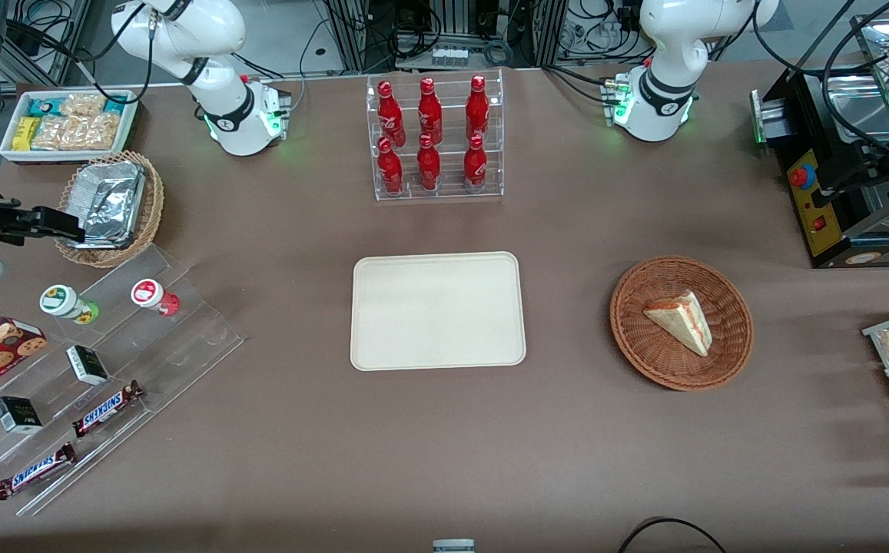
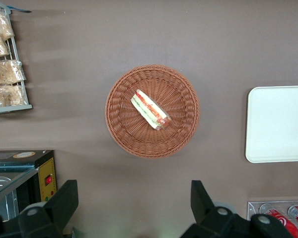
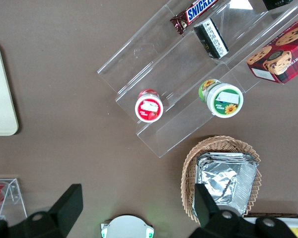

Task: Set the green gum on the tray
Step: 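Move the right gripper down toward the green-labelled gum tub on the stand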

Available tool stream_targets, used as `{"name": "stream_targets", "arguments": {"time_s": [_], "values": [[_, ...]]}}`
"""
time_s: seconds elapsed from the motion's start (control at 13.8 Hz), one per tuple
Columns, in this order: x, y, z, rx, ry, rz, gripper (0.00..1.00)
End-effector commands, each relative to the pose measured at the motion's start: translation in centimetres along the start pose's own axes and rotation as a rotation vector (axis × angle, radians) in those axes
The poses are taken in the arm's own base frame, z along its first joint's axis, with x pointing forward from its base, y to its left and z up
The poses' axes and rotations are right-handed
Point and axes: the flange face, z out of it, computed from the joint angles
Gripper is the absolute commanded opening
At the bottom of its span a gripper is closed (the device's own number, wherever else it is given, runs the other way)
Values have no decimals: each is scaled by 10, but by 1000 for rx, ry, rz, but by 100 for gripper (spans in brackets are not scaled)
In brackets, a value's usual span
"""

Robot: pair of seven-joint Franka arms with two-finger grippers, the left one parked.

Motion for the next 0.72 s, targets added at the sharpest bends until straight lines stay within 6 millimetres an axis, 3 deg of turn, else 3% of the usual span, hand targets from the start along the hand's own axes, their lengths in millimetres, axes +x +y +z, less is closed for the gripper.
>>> {"name": "stream_targets", "arguments": {"time_s": [0.0,0.29,0.65], "values": [[2,-3,-7,7,-4,11,100],[6,-1,4,13,6,0,100],[14,30,32,-3,53,-281,100]]}}
